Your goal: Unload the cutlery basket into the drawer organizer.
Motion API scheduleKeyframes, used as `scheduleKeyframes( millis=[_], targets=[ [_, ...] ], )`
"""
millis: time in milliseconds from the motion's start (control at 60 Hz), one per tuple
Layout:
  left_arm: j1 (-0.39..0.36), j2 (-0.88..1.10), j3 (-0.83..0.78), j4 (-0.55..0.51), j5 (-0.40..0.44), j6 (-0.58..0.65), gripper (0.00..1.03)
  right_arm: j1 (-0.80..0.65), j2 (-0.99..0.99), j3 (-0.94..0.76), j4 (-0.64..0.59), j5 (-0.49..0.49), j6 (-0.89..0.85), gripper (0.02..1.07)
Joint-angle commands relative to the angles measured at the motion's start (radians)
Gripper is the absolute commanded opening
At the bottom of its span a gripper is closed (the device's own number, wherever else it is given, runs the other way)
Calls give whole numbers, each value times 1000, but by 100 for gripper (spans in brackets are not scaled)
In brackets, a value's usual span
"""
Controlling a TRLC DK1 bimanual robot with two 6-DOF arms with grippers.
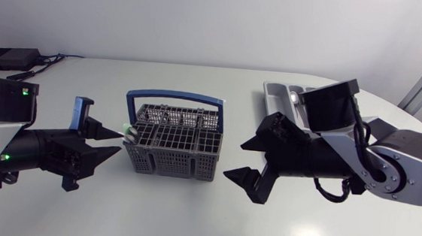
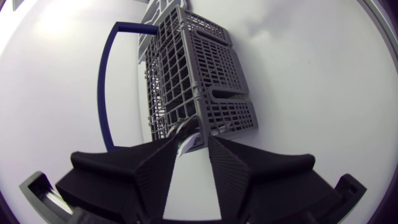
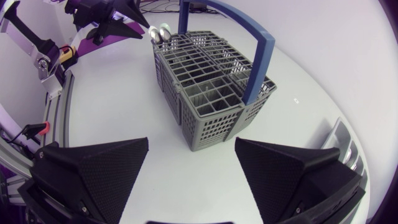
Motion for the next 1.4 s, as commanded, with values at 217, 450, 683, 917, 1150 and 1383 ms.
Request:
scheduleKeyframes(
  millis=[217, 450, 683, 917, 1150, 1383],
  targets=[
    [14, 49, 4, 46, -19, 69, 26, 7, 29, -36, 18, 3, -11, 102],
    [20, 70, 9, 61, -21, 84, 25, 6, 31, -40, 26, 1, -10, 102],
    [17, 99, 7, 116, -37, 93, 25, 0, 29, -46, 26, -3, -7, 102],
    [14, 113, 4, 162, -44, 110, 23, -7, 20, -48, 26, -8, -7, 102],
    [0, 119, 32, 121, -45, 112, 13, -10, 24, -54, 35, -9, -7, 102],
    [-32, 121, 50, 87, -60, 115, 5, -16, 26, -57, 37, -9, -8, 102]
  ],
)
